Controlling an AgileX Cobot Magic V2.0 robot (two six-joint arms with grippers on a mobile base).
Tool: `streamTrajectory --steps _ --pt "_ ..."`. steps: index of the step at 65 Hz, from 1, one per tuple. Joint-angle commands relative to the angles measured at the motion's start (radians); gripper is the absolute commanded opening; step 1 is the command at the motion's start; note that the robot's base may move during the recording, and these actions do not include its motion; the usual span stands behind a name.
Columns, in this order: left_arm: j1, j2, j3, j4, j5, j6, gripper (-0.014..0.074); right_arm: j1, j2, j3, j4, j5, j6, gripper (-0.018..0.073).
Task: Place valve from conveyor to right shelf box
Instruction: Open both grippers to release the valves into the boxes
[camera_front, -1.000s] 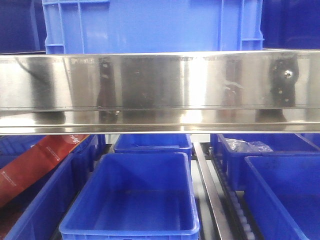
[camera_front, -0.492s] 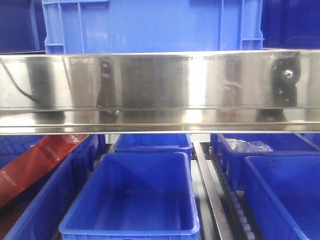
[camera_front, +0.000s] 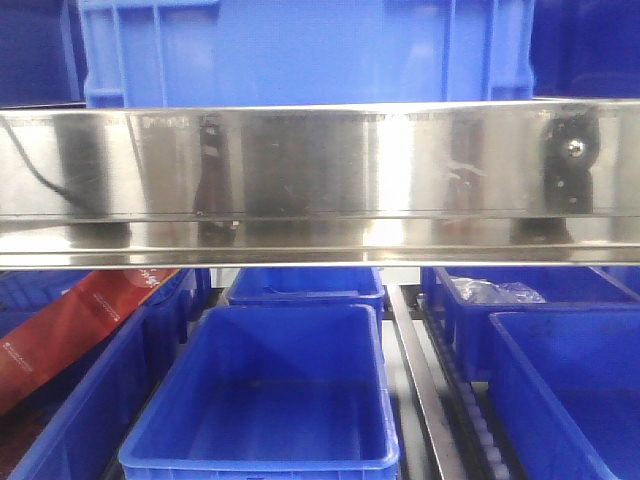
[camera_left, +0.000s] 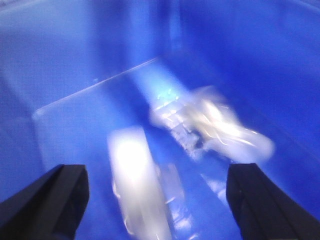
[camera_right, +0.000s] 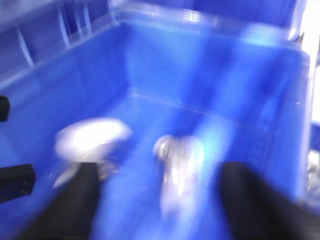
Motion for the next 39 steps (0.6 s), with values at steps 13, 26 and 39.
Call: streamTrajectory --steps 13,26,39 --pt "-0.005 -0.147 -0.010 0.037 0.048 -0.007 0.0122 0.001 -0.155 -0.010 0.002 0.019 -0.006 -0.0167" --pt "0.018 -0.268 -0.010 0.101 0.160 -0.007 -0.0111 0.001 -0.275 0.033 0.002 0.056 -0.006 -0.0160" --pt "0.122 -0.440 0.180 0.031 0.134 -0.007 -0.0111 0.001 -0.429 0.255 -0.042 -0.013 -0.006 -0.0160"
